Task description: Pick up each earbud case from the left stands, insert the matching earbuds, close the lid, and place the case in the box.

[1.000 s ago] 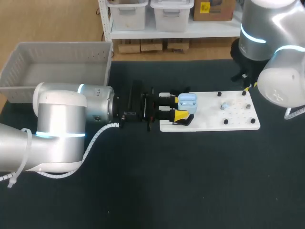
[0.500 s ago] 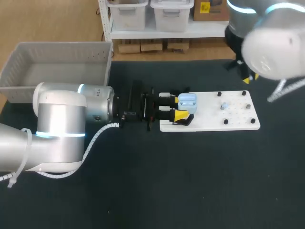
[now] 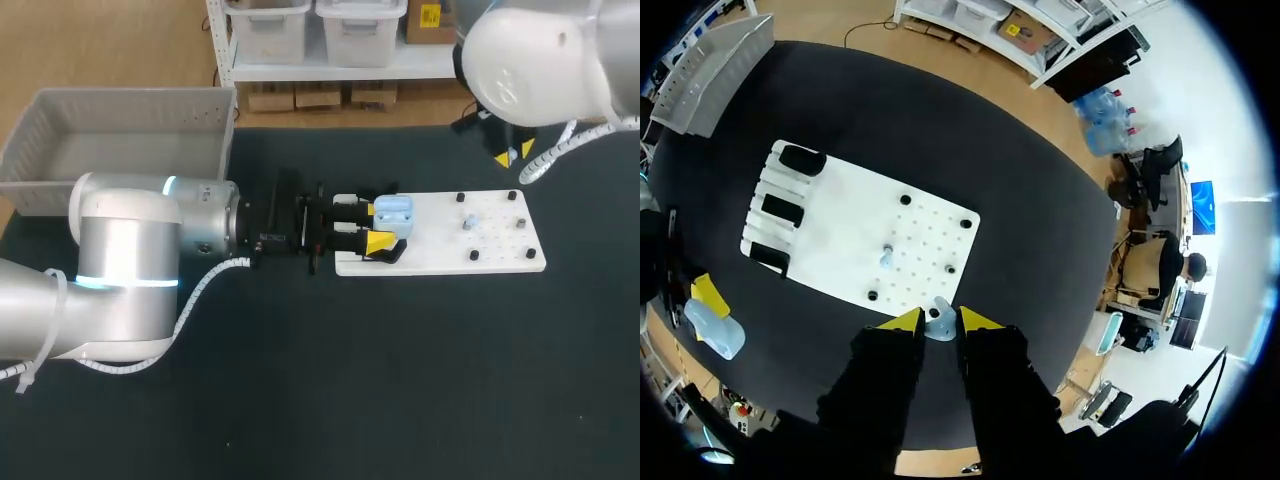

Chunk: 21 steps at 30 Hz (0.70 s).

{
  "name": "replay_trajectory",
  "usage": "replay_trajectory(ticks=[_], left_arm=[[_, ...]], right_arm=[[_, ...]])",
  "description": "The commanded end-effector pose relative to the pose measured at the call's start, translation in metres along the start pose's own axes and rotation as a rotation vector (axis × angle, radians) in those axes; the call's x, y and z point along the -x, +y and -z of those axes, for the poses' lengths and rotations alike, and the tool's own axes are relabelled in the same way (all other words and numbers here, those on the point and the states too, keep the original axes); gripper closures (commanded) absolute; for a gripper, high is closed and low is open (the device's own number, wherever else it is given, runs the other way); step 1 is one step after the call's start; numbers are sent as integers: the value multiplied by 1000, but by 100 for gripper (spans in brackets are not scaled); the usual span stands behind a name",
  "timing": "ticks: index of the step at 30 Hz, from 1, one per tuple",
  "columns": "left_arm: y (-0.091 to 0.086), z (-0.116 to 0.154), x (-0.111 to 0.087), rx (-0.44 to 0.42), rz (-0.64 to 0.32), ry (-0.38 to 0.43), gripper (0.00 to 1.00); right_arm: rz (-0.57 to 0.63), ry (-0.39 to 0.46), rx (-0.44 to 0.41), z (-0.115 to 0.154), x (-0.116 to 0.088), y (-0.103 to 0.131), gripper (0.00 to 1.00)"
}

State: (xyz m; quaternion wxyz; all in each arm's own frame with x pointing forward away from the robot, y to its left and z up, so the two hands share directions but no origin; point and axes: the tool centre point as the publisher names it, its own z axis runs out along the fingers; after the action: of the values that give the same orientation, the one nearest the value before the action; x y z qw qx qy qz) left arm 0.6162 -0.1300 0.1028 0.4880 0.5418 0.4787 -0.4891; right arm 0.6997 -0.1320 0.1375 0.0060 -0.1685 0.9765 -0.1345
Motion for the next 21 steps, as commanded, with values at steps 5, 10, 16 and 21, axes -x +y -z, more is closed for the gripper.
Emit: replay_trajectory(ticks=[5, 10, 16, 21], left_arm=[[-1, 0, -1, 5, -3, -3, 100], [-1, 0, -1, 5, -3, -3, 100], [-1, 0, -1, 5, -3, -3, 100], [-1, 0, -1, 5, -3, -3, 100]], right_arm=[[-1, -3, -1, 0, -1, 0, 100], [-28, -14, -9, 9, -6, 8, 100], [-147, 13, -6, 27, -26, 31, 100], [-247, 79, 55, 39, -40, 41, 100]])
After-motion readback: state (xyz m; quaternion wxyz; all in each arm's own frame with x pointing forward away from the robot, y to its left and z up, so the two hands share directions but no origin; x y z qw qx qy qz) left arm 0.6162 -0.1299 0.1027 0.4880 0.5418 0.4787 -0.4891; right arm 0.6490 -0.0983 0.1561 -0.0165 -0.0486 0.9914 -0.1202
